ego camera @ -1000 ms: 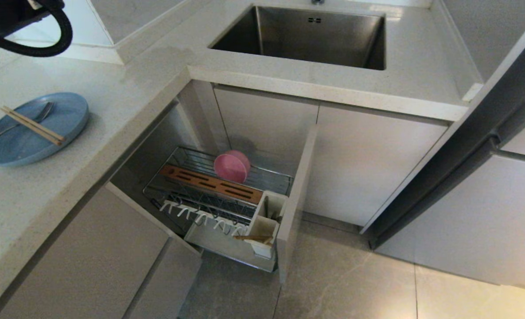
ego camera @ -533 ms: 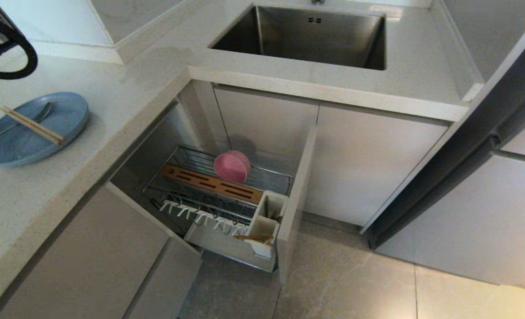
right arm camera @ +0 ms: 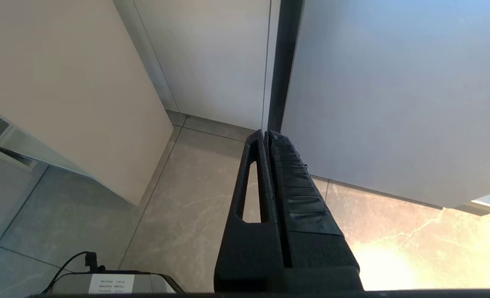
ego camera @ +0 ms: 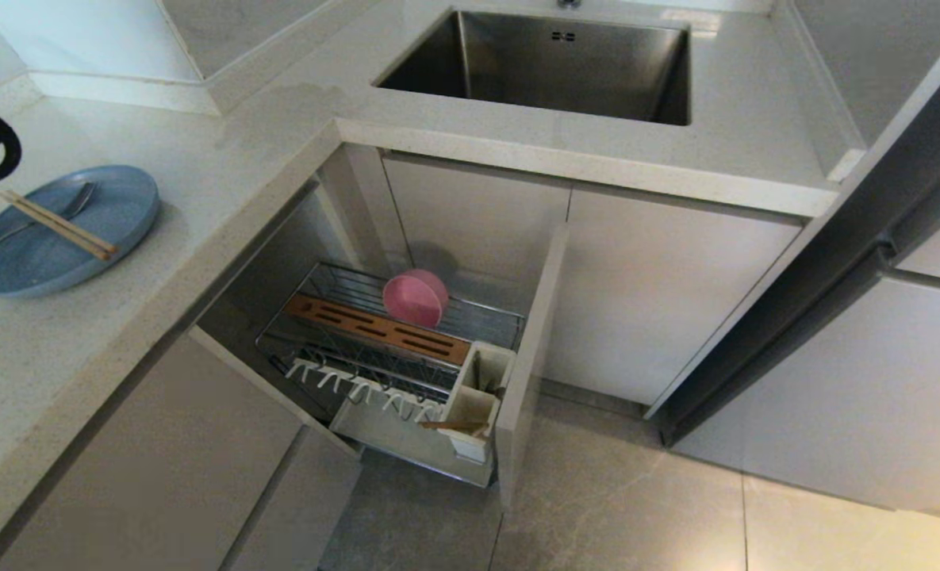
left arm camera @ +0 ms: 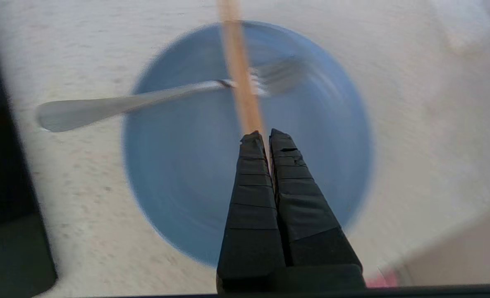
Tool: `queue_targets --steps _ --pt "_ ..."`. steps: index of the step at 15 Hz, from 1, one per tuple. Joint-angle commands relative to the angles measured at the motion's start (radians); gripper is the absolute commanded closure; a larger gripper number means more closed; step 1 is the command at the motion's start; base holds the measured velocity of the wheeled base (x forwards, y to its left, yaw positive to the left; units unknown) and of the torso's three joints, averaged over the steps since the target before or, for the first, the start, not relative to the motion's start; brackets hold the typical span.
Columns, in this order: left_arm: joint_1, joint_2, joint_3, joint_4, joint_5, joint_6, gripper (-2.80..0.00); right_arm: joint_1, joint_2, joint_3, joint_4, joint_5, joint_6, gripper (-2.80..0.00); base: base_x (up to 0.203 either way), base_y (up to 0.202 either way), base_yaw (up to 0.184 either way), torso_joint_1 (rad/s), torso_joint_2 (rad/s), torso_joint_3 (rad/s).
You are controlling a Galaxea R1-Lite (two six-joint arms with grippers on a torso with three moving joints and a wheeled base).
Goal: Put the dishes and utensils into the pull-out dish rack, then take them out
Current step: Pick up the chopsticks and place it in the cupboard
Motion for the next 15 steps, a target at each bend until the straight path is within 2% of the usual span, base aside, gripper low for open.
queue_targets --steps 1,4,6,15 --pt "0.038 0.035 0.002 0.001 -0.012 -0.031 0.0 0.0 0.0 0.009 0.0 0.0 0.0 0.0 0.0 0.0 0.0 0.0 0.0 0.0" --pt "0.05 0.059 0.01 -0.003 -0.15 -0.142 0.0 0.0 0.0 0.009 0.0 0.0 0.0 0.0 0.0 0.0 0.0 0.0 0.0 0.0" --pt "0.049 0.059 0.038 -0.003 -0.207 -0.154 0.0 0.0 0.0 0.008 0.0 0.0 0.0 0.0 0.0 0.0 0.0 0.0 0.0 0.0" --pt "0.046 0.054 0.066 -0.043 -0.223 -0.152 0.0 0.0 0.0 0.008 0.0 0.0 0.0 0.0 0.0 0.0 0.0 0.0 0.0 0.0"
